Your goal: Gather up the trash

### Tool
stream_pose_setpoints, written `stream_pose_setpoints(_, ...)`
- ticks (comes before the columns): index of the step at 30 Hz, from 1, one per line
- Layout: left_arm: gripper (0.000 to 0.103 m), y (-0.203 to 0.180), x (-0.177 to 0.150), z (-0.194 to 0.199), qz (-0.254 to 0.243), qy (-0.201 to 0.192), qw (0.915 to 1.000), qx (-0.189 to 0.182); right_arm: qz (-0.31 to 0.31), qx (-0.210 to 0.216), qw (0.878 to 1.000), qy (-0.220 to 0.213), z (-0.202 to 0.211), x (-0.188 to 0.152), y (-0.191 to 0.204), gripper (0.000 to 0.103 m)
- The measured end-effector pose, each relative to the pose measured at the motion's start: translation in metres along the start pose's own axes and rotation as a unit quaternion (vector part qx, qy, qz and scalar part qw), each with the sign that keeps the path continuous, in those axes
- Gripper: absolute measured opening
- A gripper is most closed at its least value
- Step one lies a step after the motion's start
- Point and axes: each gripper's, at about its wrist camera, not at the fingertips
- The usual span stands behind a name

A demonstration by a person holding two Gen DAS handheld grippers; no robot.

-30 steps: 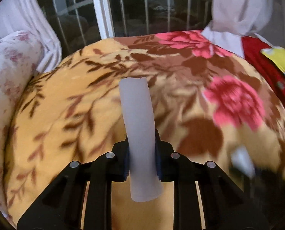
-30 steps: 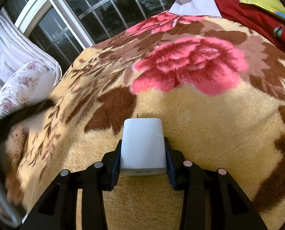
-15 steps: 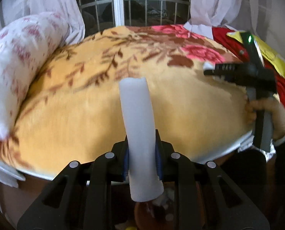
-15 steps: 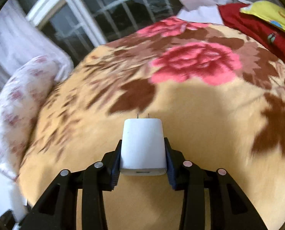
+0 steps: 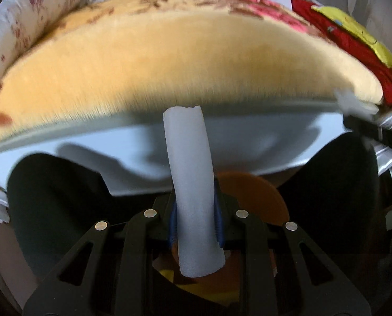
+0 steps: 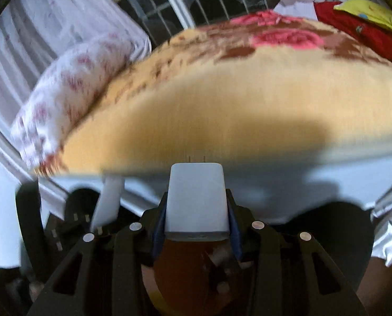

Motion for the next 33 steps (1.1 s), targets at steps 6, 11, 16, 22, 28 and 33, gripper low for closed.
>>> stream_pose_setpoints(6,0.022,0.0,-0.021,-0.02,-0.005,0.058,0.9982,-0.012,0.022,-0.01,0.997,0.068,-0.017,-0.051,0.006,0.039)
stream_pose_setpoints(11,0.022,0.0,-0.031,-0.038,-0.01,0.102,0.9945,-0.017,0.027,-0.012,0.995,0.098,-0.031,-0.064,0.008,0.039)
stream_pose_setpoints(16,0.024,0.003,-0.034,-0.049,-0.008,0.122,0.9923,-0.019,0.025,-0.01,0.991,0.13,-0.05,-0.069,0.008,0.039)
stream_pose_setpoints(22,0.072,0.0,-0.036,-0.054,-0.012,0.137,0.9904,-0.011,0.021,-0.013,0.989,0.147,-0.058,-0.072,0.007,0.048)
stream_pose_setpoints(28,0.072,0.005,-0.038,-0.054,-0.005,0.145,0.9894,-0.013,0.019,-0.02,0.991,0.134,-0.051,-0.071,0.005,0.052)
stream_pose_setpoints(33,0.072,0.009,-0.033,-0.041,0.0,0.121,0.9925,-0.014,0.024,-0.042,0.995,0.09,-0.031,-0.061,0.002,0.069)
Point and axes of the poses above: each gripper's, at about its wrist camera, not at the fingertips, and z roughly against the way its jaws point, y to its left, x to its top, and after that the axes turned 10 degrees about -y, right-handed
